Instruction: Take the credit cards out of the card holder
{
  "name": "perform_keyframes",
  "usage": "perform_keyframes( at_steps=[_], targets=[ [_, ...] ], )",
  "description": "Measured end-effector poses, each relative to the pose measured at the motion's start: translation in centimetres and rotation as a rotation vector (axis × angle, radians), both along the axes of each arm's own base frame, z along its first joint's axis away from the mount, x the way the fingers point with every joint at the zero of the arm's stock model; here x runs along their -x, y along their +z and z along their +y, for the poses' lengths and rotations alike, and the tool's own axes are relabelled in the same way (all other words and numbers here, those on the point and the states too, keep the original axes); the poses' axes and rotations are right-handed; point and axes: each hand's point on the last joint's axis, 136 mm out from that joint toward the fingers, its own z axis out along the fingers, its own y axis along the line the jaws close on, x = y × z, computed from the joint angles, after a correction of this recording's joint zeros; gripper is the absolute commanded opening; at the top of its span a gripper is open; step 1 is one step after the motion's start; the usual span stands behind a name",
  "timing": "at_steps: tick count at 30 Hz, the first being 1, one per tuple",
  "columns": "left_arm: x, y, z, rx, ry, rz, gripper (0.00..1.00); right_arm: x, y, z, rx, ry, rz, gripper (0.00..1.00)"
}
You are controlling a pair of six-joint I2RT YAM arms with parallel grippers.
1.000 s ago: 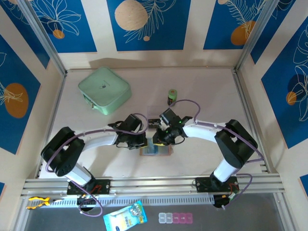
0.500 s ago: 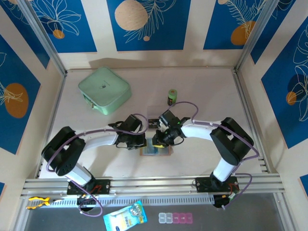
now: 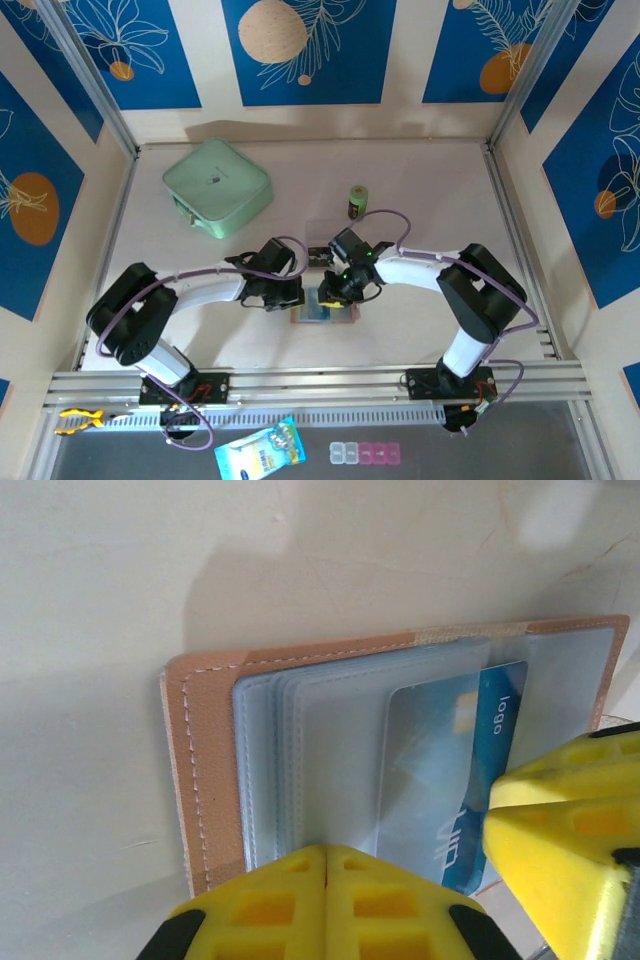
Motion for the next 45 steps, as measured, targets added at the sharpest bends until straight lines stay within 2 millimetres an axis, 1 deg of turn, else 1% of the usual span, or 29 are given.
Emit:
perform_keyframes(
  at_steps=[5,8,12,14,20,25,28,37,45],
  targets=[
    [-0.1,0.1,-0.1,0.004,-0.001,-0.001,0.0,-0.3,0.9,0.1,-0.014,-0.002,-0.026,0.23],
    [-0.2,0.6,-0.6,0.014,-0.007,-0.008,0.0,-0.5,1.2,0.0,-0.022,-0.008,-0.034,0.23],
    [-0.5,2.0,-1.8,0.032,-0.028,-0.028,0.0,-0.6,0.9,-0.5,-0.016,-0.022,-0.028,0.23],
    [-0.5,2.3,-2.2,0.041,-0.036,-0.033,0.0,-0.5,0.6,-0.9,-0.009,-0.029,-0.018,0.23],
    [-0.2,1.3,-2.0,0.017,-0.048,-0.015,0.0,-0.3,0.0,-1.5,-0.004,-0.042,-0.002,0.23],
    [-0.1,0.7,-1.7,-0.007,-0.056,-0.008,0.0,-0.4,0.1,-1.4,-0.017,-0.042,-0.001,0.24],
    [0.1,0.0,-1.4,-0.022,-0.056,0.008,0.0,-0.5,0.2,-1.1,-0.032,-0.038,-0.003,0.24],
    [0.2,-0.1,-1.4,-0.023,-0.057,0.009,0.0,-0.4,-0.5,-0.9,-0.047,-0.042,0.018,0.24],
    [0.2,-0.1,-1.4,-0.023,-0.057,0.009,0.0,-0.1,-0.7,-0.3,-0.111,-0.05,0.047,0.2]
  ],
)
